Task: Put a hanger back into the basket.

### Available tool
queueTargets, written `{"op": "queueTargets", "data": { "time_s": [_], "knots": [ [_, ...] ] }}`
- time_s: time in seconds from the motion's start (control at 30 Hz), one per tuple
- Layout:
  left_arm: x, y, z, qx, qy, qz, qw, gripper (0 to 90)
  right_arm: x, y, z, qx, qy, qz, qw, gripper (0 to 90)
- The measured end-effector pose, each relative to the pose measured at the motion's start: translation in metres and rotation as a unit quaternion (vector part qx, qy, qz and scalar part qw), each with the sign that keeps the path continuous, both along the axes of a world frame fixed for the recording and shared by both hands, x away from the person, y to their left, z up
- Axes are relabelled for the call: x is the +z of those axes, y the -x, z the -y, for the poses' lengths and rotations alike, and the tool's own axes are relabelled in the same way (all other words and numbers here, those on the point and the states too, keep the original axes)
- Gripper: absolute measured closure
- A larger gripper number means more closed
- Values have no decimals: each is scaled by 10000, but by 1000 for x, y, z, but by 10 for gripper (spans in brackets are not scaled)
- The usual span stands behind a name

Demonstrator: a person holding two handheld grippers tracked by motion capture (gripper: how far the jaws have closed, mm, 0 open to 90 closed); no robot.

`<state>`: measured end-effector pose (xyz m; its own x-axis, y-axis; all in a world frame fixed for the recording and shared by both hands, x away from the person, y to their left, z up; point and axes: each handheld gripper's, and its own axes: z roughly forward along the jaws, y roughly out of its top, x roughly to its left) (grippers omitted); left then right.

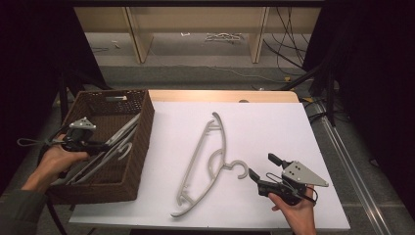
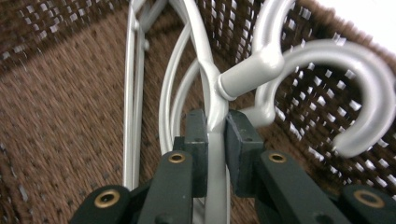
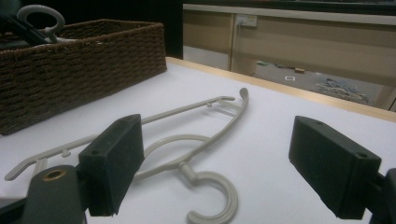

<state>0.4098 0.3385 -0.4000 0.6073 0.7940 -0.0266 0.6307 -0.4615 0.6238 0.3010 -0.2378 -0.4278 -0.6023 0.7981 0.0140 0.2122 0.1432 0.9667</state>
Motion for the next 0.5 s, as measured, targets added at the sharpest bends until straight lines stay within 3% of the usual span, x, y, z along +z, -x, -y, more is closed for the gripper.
{"op": "queueTargets", "data": {
  "time_s": [0.1, 0.27, 0.4, 0.5],
  "knots": [
    [-4, 0, 1, -22, -147, -96, 9998, 801, 0, 0, 0, 2, -10, -5, 10000, 190],
    [-6, -1, 0, 77, -120, -163, 9998, 793, 0, 0, 0, 8, 4, -9, 10000, 190],
    [-6, -1, 0, 86, -156, -142, 9997, 736, 0, -1, 0, 21, -27, -1, 10000, 190],
    [-3, 1, -1, 162, 15, -90, 9998, 667, 0, 0, 0, 10, 7, -14, 10000, 190]
  ]
}}
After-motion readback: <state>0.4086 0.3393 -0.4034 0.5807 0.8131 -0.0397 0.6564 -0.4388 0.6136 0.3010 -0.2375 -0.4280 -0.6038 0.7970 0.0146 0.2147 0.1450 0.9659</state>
